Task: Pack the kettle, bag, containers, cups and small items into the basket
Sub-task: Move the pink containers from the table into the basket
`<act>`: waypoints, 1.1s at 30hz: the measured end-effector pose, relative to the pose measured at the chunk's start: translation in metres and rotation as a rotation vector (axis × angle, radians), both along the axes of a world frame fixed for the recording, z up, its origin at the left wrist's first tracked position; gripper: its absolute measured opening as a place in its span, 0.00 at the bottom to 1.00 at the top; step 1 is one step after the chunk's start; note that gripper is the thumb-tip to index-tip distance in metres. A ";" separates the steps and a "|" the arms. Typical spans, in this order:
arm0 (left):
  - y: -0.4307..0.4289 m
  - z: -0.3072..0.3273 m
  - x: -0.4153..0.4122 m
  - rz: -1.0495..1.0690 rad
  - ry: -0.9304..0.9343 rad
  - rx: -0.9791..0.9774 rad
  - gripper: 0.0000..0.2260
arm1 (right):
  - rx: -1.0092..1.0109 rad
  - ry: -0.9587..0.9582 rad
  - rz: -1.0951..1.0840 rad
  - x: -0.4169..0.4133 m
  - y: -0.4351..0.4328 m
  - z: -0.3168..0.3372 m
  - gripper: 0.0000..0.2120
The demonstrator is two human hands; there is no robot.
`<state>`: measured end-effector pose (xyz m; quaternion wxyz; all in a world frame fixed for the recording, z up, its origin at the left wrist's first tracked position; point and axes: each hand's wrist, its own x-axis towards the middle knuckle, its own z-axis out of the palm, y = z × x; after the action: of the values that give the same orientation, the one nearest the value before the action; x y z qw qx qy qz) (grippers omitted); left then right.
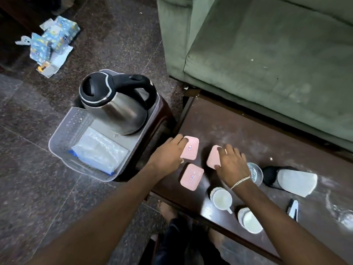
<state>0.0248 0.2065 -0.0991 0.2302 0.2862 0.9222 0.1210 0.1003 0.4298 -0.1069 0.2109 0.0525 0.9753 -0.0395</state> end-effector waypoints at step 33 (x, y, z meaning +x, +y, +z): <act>-0.144 0.106 -0.023 0.002 0.210 -0.039 0.46 | -0.348 0.315 0.012 -0.039 -0.147 0.089 0.50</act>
<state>0.0018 0.0628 0.0071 0.1379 0.2918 0.9437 0.0724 0.0609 0.2826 -0.0179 0.0622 0.0029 0.9750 -0.2134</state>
